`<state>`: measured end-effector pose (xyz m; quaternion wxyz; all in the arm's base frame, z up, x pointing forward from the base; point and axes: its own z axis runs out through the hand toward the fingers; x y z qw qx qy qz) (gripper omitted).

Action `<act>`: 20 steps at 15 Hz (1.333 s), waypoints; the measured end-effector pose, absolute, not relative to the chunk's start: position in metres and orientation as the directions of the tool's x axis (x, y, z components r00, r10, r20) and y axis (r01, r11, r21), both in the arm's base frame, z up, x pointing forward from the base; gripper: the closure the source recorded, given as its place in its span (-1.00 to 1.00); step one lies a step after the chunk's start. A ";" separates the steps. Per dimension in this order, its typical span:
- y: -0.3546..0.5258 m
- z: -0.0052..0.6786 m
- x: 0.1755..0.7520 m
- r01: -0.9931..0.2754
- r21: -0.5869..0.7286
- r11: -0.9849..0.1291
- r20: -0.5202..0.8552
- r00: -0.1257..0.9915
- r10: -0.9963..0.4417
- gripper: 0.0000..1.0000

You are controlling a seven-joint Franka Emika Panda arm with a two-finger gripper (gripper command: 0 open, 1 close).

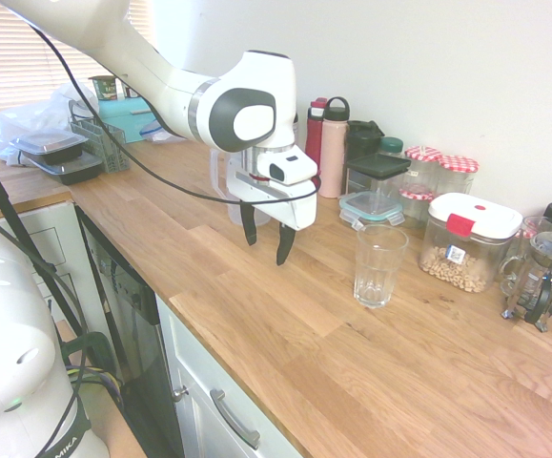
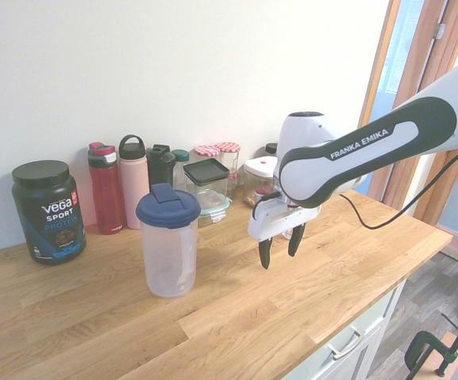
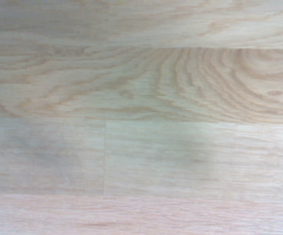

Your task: Pour me some water

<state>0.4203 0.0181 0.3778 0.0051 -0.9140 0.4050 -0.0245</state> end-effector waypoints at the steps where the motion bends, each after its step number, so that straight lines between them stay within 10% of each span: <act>1: 0.018 0.377 0.420 -0.740 -0.028 -0.672 0.040 0.671 -0.740 -1.00; 17: 0.228 0.476 0.382 -0.717 -0.282 -0.637 0.236 0.592 -0.771 -1.00; 18: 0.233 0.468 0.391 -0.712 -0.289 -0.640 0.250 0.589 -0.769 1.00; 20: 0.242 0.456 0.402 -0.713 -0.284 -0.641 0.273 0.580 -0.767 1.00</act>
